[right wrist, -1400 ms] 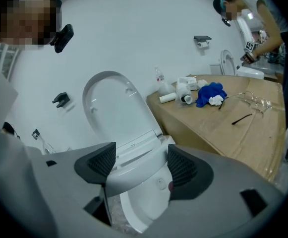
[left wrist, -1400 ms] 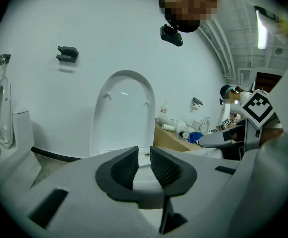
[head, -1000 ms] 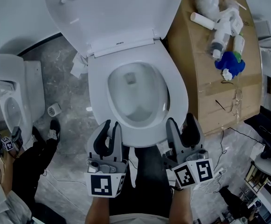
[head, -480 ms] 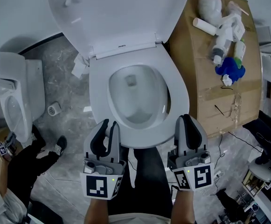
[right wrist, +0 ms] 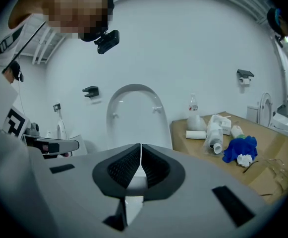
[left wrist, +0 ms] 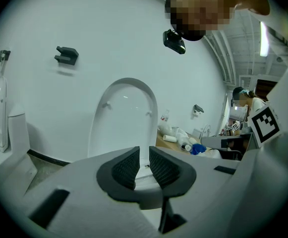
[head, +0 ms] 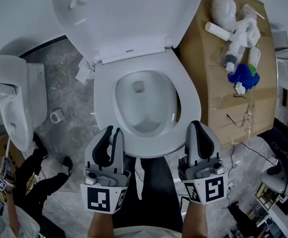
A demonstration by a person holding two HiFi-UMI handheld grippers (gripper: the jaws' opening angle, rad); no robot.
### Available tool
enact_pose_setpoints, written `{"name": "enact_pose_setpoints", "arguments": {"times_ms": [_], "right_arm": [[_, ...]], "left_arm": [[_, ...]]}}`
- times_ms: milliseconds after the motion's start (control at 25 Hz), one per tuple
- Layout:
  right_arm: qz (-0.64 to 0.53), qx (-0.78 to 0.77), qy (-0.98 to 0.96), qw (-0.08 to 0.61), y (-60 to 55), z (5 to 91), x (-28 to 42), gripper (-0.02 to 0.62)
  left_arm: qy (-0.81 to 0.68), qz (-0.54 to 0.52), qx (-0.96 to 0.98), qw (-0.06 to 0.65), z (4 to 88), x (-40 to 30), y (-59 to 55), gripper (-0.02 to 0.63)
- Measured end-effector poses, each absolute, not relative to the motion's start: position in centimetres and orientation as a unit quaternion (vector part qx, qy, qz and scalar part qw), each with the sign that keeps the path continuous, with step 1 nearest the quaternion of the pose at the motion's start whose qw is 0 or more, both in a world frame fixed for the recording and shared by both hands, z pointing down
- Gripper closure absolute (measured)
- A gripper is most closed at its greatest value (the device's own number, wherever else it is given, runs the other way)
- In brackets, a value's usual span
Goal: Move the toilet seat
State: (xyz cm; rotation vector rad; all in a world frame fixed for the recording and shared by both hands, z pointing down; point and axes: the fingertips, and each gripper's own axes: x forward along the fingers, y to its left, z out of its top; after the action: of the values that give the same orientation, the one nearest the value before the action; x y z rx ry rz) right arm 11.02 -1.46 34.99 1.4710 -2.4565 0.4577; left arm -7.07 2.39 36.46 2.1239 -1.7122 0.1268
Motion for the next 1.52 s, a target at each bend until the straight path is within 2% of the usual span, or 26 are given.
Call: {"name": "enact_pose_setpoints", "arguments": {"times_ms": [480,1520], "right_arm": [[0.136,0.488,-0.857,0.097,-3.5,32.7,9.9,0.575],[0.123,0.478,-0.865,0.088,-7.7,29.8,8.1,0.575]], "left_arm": [[-0.626,0.036,0.76,0.173,34.4,-8.3,0.5,0.594],[-0.636,0.011,0.753,0.17,31.9,-10.3,-3.2,0.597]]}}
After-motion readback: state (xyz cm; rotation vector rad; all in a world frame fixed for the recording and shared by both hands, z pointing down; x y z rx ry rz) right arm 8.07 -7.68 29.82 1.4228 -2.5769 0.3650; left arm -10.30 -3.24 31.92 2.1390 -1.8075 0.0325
